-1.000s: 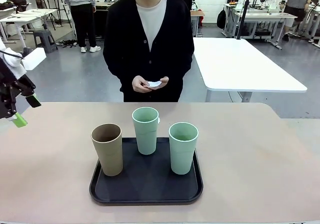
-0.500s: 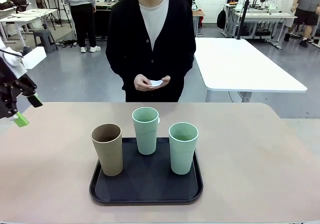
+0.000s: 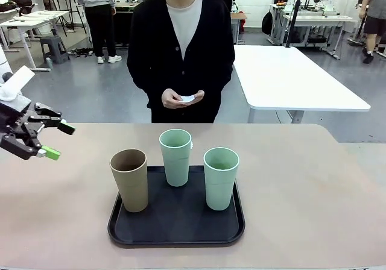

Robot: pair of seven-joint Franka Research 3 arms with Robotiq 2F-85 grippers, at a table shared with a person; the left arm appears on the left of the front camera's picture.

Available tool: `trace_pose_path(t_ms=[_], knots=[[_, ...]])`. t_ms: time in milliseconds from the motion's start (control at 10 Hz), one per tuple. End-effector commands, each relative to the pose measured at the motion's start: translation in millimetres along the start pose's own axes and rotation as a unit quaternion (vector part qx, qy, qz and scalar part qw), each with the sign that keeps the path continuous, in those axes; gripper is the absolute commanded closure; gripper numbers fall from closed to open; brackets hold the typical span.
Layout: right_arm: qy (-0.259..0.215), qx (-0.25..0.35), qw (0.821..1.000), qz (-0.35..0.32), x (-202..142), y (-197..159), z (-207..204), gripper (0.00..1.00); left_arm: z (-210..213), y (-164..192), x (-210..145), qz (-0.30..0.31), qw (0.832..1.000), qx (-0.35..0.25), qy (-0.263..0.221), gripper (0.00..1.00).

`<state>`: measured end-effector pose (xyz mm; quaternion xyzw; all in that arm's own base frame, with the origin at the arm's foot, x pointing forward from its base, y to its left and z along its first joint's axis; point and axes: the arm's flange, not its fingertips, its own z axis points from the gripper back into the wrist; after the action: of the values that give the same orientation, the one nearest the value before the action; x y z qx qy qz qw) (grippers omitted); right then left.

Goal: Place coasters on the table and set cups on them.
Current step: Pick up one Reusable plastic cup and place it on a coaster set by the human.

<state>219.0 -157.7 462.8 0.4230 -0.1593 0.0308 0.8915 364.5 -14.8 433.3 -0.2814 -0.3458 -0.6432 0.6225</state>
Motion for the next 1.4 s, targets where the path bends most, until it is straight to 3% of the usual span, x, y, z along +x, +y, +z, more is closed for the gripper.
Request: trace_pose_path(t_ms=[0, 500, 800, 1300], knots=[[-0.003, 0.011, 1.000, 0.007, 1.3, -1.1, 0.4, 0.00, -17.6, 11.4, -21.1, -0.020, 0.998, -0.010, -0.057, 0.00], [-0.003, 0.011, 1.000, 0.007, 1.3, -1.1, 0.4, 0.00, -48.6, 36.1, -53.1, 0.030, 0.993, -0.070, -0.093, 0.00], [-0.003, 0.011, 1.000, 0.007, 1.3, -1.1, 0.4, 0.00, -57.9, 34.7, -45.3, 0.044, 0.995, -0.072, -0.058, 0.00], [-0.003, 0.011, 1.000, 0.007, 1.3, -1.1, 0.4, 0.00, -59.2, 34.7, -51.3, 0.040, 0.993, -0.085, -0.073, 0.00]])
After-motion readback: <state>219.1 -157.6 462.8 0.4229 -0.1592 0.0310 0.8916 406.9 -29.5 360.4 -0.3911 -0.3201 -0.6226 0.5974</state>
